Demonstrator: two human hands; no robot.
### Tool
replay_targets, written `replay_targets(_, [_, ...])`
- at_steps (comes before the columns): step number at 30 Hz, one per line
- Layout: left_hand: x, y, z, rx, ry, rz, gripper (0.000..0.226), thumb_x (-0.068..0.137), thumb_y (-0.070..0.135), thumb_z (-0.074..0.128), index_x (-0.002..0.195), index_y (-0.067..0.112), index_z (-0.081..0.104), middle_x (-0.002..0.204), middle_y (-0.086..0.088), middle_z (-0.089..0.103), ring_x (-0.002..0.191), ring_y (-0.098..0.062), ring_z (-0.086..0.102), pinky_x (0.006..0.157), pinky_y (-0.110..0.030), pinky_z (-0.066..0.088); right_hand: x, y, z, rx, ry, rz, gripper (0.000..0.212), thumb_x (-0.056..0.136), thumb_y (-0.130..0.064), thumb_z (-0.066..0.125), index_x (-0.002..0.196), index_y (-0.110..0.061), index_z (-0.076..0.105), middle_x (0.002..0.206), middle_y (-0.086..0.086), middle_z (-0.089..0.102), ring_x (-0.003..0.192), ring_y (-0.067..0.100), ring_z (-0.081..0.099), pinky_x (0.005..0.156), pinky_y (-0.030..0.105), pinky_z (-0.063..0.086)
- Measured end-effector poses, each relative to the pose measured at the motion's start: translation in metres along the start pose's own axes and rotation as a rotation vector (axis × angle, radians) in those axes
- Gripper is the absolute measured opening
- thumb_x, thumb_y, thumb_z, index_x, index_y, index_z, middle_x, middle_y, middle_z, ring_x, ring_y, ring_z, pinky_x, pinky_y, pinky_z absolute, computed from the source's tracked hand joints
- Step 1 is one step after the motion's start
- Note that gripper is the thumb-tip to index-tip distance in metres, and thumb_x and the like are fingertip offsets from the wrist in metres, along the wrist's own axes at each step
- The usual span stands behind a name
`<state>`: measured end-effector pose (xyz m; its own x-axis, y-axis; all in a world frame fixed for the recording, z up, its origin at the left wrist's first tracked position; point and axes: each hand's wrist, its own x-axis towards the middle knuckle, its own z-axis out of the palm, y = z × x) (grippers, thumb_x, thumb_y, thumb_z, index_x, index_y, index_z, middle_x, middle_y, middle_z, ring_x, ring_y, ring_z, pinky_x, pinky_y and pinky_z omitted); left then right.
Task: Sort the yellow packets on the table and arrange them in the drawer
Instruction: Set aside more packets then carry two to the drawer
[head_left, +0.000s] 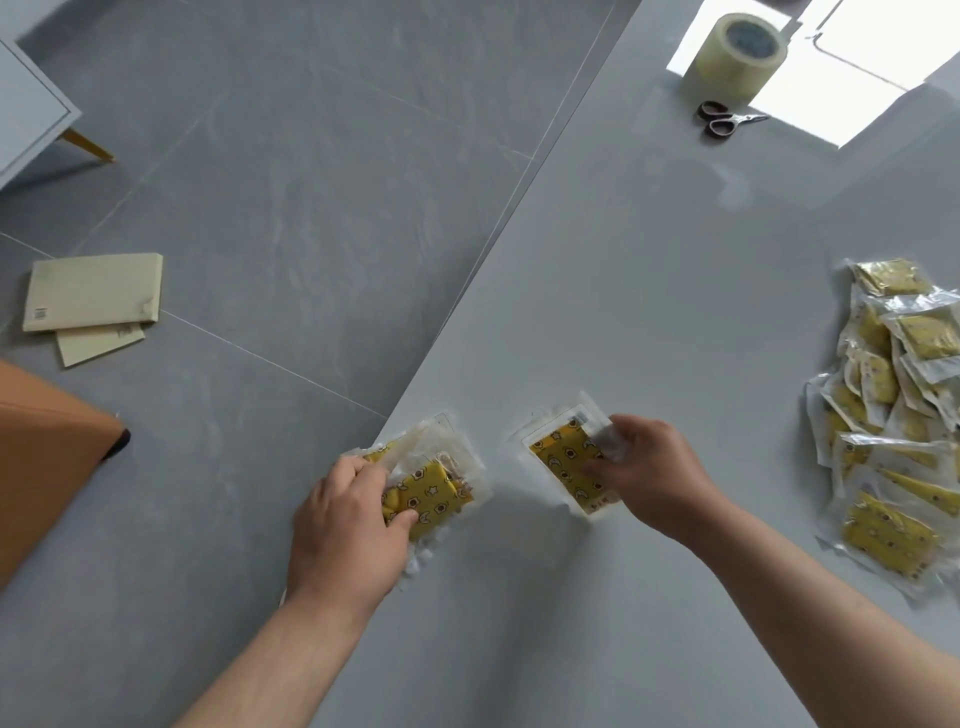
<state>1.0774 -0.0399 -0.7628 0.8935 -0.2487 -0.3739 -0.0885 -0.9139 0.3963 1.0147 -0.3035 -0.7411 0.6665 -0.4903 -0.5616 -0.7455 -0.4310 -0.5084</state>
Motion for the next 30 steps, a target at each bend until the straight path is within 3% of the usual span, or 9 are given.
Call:
replay_targets(3, [0.000,0.004,-0.004,-0.016,-0.019,-0.036,0.047,0.073,0.026,0.083,0.112,0.016,0.058,0.112,-0.003,0.060,0.103,-0.031,0.060,0.086,-0.041,0.046,-0.003,0.004,-0.001,0.097,0.014,0.019,0.008,0.080,-0.009,0.075,0.083,-0.010,0.067,0.081,0.007,0.070,0.065,0.018,0.061,0.055,0.026,0.048])
replay_targets(6, [0.002,0.010,-0.009,-0.032,-0.074,-0.072,0.056,0.076,0.027,0.081,0.124,0.018,0.053,0.116,-0.001,0.063,0.109,-0.029,0.059,0.091,-0.039,0.045,-0.005,0.009,0.000,0.236,0.032,0.051,0.012,0.080,-0.005,0.076,0.089,-0.005,0.069,0.088,0.014,0.074,0.079,0.029,0.072,0.069,0.039,0.059])
replay_targets(10, [0.003,0.010,-0.014,-0.204,-0.188,-0.133,0.026,0.076,0.022,0.079,0.097,0.022,0.064,0.098,0.004,0.065,0.089,-0.021,0.063,0.075,-0.033,0.051,-0.008,0.007,-0.002,0.305,0.008,0.047,0.015,0.081,0.001,0.074,0.088,-0.012,0.072,0.085,0.009,0.077,0.082,0.025,0.074,0.075,0.040,0.060])
replay_targets(12, [0.000,0.005,-0.015,-0.345,-0.190,-0.158,0.024,0.074,0.012,0.080,0.088,0.024,0.063,0.088,0.006,0.067,0.078,-0.012,0.063,0.070,-0.030,0.051,-0.007,-0.001,-0.003,0.276,-0.033,0.016,0.017,0.081,0.000,0.074,0.088,-0.016,0.073,0.083,0.003,0.077,0.079,0.022,0.074,0.075,0.041,0.061])
replay_targets(15, [-0.007,-0.009,-0.025,-0.532,-0.119,-0.236,0.031,0.074,0.000,0.079,0.083,0.024,0.062,0.078,0.007,0.068,0.069,-0.006,0.063,0.059,-0.019,0.047,-0.001,-0.026,-0.003,0.122,-0.103,-0.055,0.012,0.081,-0.008,0.076,0.086,-0.018,0.072,0.081,0.000,0.075,0.074,0.019,0.069,0.068,0.033,0.056])
replay_targets(18, [-0.014,-0.041,-0.040,-0.748,0.020,-0.392,0.026,0.076,-0.004,0.077,0.086,0.017,0.065,0.075,-0.003,0.072,0.068,-0.019,0.069,0.059,-0.028,0.050,0.006,-0.064,0.013,-0.107,-0.183,-0.213,0.009,0.080,-0.014,0.076,0.080,-0.016,0.067,0.070,-0.004,0.061,0.062,0.016,0.053,0.054,0.024,0.045])
replay_targets(22, [-0.022,-0.080,-0.053,-0.923,0.081,-0.533,0.020,0.078,-0.003,0.075,0.092,0.011,0.068,0.082,-0.010,0.075,0.076,-0.030,0.072,0.069,-0.036,0.054,0.011,-0.111,0.050,-0.399,-0.317,-0.468,0.022,0.081,-0.020,0.073,0.103,-0.014,0.071,0.088,0.001,0.062,0.086,0.023,0.058,0.075,0.031,0.050])
replay_targets(25, [-0.023,-0.094,-0.060,-0.967,0.067,-0.560,0.018,0.079,-0.001,0.074,0.092,0.011,0.068,0.080,-0.008,0.076,0.078,-0.031,0.073,0.073,-0.039,0.055,0.012,-0.129,0.075,-0.582,-0.422,-0.562,0.027,0.085,-0.022,0.068,0.112,-0.017,0.070,0.096,0.002,0.063,0.093,0.022,0.056,0.078,0.032,0.049])
replay_targets(30, [-0.017,-0.106,-0.064,-1.027,0.053,-0.563,0.020,0.079,-0.001,0.074,0.093,0.012,0.068,0.080,-0.005,0.077,0.079,-0.030,0.073,0.073,-0.039,0.055,0.018,-0.128,0.096,-0.750,-0.389,-0.735,0.047,0.086,-0.038,0.067,0.131,-0.031,0.058,0.124,-0.004,0.055,0.115,0.021,0.045,0.097,0.032,0.038])
